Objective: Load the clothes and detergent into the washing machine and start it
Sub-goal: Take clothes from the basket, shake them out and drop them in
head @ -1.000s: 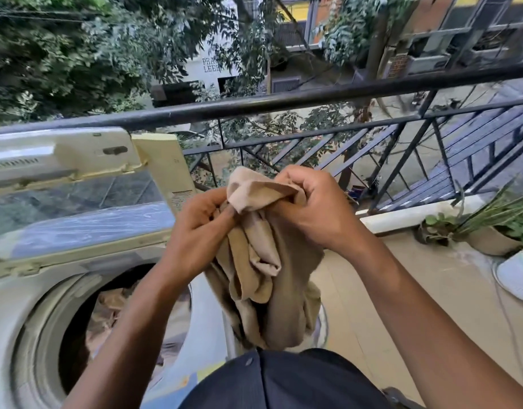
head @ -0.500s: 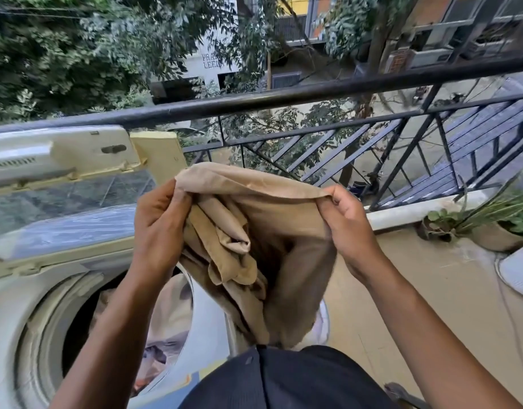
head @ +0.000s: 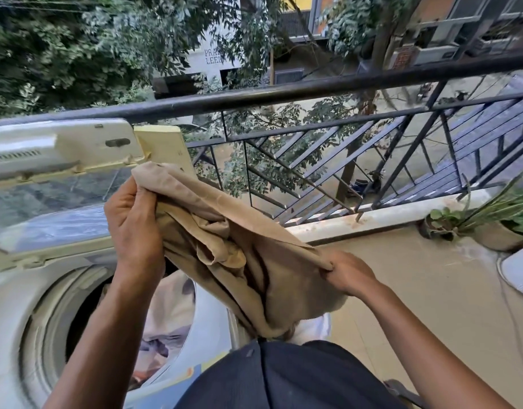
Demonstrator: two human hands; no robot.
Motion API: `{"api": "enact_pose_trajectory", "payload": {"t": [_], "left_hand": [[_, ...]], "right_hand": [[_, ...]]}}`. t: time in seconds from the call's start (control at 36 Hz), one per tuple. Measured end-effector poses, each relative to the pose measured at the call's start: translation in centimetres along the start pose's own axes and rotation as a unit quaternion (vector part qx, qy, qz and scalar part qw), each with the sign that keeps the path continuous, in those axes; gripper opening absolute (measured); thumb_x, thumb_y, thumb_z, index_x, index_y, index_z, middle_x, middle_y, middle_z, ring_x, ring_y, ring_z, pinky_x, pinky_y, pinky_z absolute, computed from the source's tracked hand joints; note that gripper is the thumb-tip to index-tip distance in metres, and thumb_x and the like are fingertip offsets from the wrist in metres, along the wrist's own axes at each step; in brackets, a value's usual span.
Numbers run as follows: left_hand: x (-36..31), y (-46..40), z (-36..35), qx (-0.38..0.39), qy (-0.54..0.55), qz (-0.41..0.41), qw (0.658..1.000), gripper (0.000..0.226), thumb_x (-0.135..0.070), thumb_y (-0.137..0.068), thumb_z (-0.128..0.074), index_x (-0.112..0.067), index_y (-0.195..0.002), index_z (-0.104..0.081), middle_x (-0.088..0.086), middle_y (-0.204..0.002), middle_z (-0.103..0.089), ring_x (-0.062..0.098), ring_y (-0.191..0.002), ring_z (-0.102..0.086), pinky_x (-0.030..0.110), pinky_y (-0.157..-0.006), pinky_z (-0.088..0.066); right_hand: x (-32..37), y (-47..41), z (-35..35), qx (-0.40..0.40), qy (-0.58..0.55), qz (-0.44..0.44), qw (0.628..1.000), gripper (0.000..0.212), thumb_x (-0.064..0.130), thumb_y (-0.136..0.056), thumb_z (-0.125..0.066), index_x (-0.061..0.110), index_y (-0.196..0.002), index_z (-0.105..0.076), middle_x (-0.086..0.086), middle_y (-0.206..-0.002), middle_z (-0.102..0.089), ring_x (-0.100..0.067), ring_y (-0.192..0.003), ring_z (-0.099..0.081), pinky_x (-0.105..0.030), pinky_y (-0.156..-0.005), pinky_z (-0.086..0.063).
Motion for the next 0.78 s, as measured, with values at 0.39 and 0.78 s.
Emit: {"api": "enact_pose_trajectory", "payload": {"t": [0.39, 0.78], "left_hand": [[1.8, 1.0, -2.6, 0.130, -0.006, 0.111, 0.985, 0.049, -0.049, -0.091, -0.051, -0.008, -0.104, -0.074, 0.031, -0.113, -0.072, 0.046, -0.113, -0.067, 0.058, -0.099, -0.051], [2.2, 3.2, -5.4, 0.222, -0.307, -0.010, 0.926, 0.026, -0.004, -0.086, -0.067, -0.025, -0.070, -0.061, -0.014, -0.069, -0.066, -0.004, -0.061, -0.057, 0.017, -0.054, -0.042]], "right_hand": [[6.6, 2.3, 10.6, -0.109, -0.552, 0.059, 0.825, 0.033, -0.006, -0.098, -0.044, 0.020, -0.100, -0.064, -0.014, -0.098, -0.068, -0.029, -0.091, -0.061, -0.046, -0.082, -0.051], [17.2, 8.0, 13.6, 0.030, -0.447, 0.379, 0.809, 0.020, -0.001, -0.096, -0.063, 0.002, -0.116, -0.069, -0.010, -0.103, -0.070, -0.015, -0.097, -0.061, -0.026, -0.084, -0.047]]}}
Point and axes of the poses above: each hand's wrist, its own y-axis away from the middle knuckle, its own z-axis out of the back of the hand, x = y × z, the point moved 4 cm from there along -y, towards the middle knuckle
